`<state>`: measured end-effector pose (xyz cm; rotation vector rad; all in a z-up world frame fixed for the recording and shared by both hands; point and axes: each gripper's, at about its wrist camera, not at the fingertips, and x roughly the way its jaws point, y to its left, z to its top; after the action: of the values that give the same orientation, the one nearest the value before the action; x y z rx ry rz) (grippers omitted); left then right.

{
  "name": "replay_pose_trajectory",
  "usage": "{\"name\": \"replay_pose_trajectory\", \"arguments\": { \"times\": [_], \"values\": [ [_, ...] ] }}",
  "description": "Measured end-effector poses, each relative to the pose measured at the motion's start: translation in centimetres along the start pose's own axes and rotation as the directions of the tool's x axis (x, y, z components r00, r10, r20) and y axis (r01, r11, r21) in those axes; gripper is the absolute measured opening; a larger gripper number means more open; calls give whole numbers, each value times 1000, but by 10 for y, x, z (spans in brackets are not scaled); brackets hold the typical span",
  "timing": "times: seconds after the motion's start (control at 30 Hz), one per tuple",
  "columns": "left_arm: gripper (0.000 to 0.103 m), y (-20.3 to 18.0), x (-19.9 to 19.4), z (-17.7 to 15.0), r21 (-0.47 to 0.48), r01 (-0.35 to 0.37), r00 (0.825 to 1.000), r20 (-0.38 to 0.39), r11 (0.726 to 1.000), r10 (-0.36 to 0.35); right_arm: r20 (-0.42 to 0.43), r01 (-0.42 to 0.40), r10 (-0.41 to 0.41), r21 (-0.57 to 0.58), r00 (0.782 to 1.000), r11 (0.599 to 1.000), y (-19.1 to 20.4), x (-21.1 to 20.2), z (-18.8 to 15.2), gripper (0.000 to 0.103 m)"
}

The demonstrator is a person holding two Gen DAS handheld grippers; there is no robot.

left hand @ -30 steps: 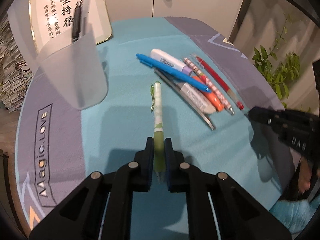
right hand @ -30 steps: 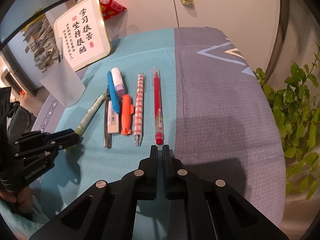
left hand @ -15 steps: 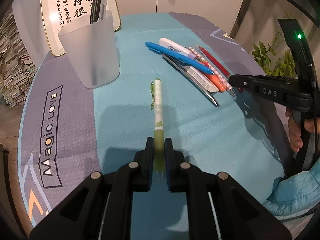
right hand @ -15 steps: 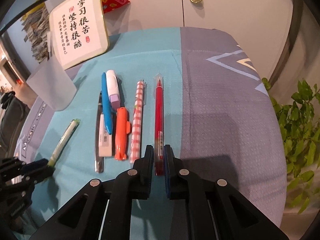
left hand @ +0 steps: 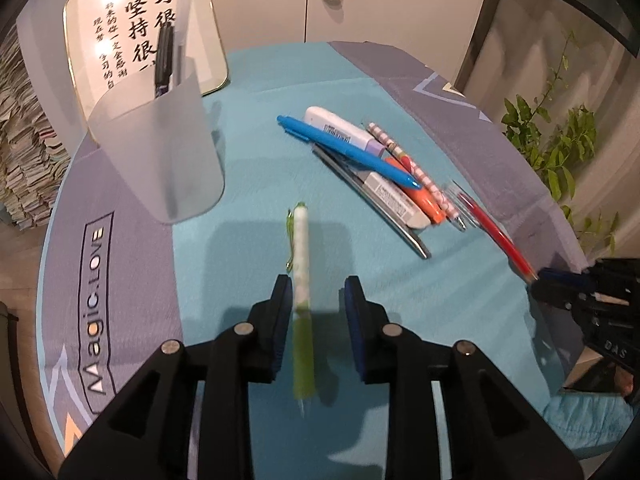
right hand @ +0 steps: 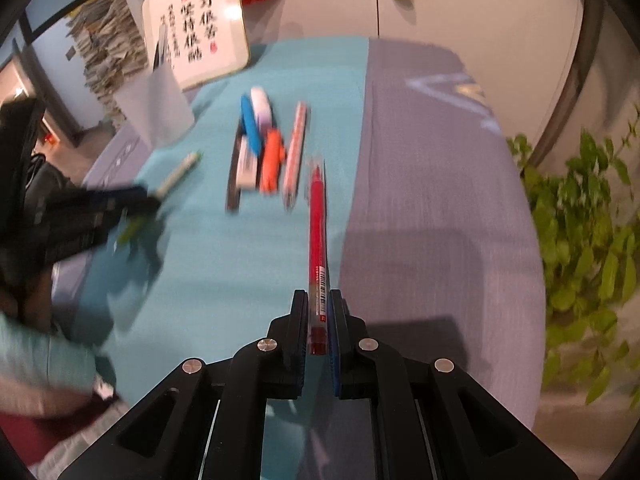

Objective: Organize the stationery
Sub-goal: 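Lift the green pen with the left gripper while the right gripper lifts the red pen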

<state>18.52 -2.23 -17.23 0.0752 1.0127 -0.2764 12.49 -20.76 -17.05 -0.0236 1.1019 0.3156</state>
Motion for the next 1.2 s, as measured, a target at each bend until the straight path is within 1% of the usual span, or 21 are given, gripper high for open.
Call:
{"name": "replay_pose_trajectory", "arguments": {
  "times": [0.07,0.13,0.2,0.23,0.27,0.37,0.47,0.57,0.7,0.87,0.93,1.2],
  "values": [
    [25,-1,4,3,-1,-1,1000,-3,1000,1,22,6,-7,19,1000,1000,-4,-5,1,8],
    [25,1,8,7,-10,-3,1000,-4,1000,3,55,29,-30,19,998,999,-3,-10,8,8],
    [25,5,11,10,-26,-9,1000,-8,1000,9,86,46,-46,-1,995,999,1,-13,22,9],
    [25,5,12,11,-32,-10,1000,-10,999,10,95,43,-41,-14,995,999,4,-12,30,9],
    [25,7,12,12,-38,-9,1000,-10,999,9,93,45,-42,-25,995,999,7,-9,39,9],
    [25,10,11,13,-45,-5,1000,-5,999,5,77,98,-93,-69,993,993,17,0,55,9],
    [25,12,12,18,-46,-5,1000,-4,999,5,52,84,-79,-95,995,992,21,11,66,9],
    [25,13,11,18,-44,3,1000,-1,999,-3,30,94,-91,-103,995,990,23,22,75,9],
    [25,12,15,18,-34,12,1000,-11,999,-12,14,83,-82,-102,997,991,22,30,79,9],
    [25,12,19,18,-30,13,1000,-22,999,-14,-14,91,-94,-108,996,990,23,43,83,9],
    [25,11,21,20,-30,12,1000,-25,999,-12,-16,102,-105,-116,994,988,23,45,84,9],
    [25,10,25,25,-22,3,1000,-28,1000,-4,-24,92,-96,-121,995,988,21,54,91,10]
  ]
}}
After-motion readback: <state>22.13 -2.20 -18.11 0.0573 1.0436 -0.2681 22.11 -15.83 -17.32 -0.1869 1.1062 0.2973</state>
